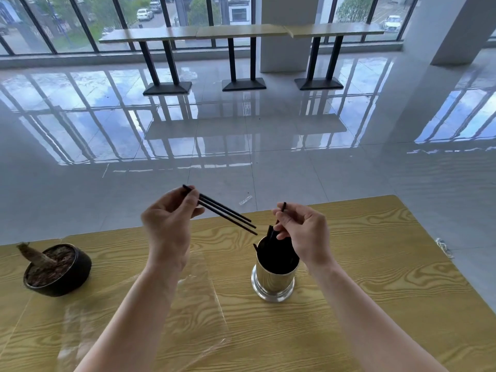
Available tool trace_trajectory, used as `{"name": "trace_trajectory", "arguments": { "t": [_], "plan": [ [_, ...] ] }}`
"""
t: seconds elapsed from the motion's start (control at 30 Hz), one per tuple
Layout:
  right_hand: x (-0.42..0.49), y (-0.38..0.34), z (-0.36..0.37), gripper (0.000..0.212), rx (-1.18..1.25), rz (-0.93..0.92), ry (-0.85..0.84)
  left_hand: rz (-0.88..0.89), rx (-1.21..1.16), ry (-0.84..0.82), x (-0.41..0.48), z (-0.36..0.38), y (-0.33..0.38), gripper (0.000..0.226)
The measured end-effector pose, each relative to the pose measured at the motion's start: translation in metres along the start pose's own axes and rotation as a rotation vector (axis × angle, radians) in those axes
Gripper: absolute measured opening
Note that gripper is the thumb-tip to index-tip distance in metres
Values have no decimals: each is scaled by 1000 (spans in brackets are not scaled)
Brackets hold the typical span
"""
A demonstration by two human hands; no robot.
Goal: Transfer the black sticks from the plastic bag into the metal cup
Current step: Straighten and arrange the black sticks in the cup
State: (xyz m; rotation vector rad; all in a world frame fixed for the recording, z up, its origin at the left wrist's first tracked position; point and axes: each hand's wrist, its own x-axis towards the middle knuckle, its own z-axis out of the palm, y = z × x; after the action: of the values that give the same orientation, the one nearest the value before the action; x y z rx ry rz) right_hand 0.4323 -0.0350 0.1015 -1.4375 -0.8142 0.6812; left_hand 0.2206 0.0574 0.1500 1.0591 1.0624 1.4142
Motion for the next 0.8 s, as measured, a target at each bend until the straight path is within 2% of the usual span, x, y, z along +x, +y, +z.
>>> {"name": "trace_trajectory", "arguments": {
  "t": [0.13,0.3,0.37,0.53,0.8],
  "plan": [
    [1,-28,11,15,-44,-136,-67,89,139,-144,-8,23,2,18],
    [1,-49,29,31,-90,-219,-113,99,181,-281,-17,38,4,15],
    [2,-53,36,26,-120,-248,-94,94,163,-318,-20,39,3,10],
    [2,-56,47,7,-332,-416,-34,65,136,-317,-17,34,5,10],
    [4,-56,52,14,-302,-425,-65,44,86,-310,-13,34,6,12]
  ]
}}
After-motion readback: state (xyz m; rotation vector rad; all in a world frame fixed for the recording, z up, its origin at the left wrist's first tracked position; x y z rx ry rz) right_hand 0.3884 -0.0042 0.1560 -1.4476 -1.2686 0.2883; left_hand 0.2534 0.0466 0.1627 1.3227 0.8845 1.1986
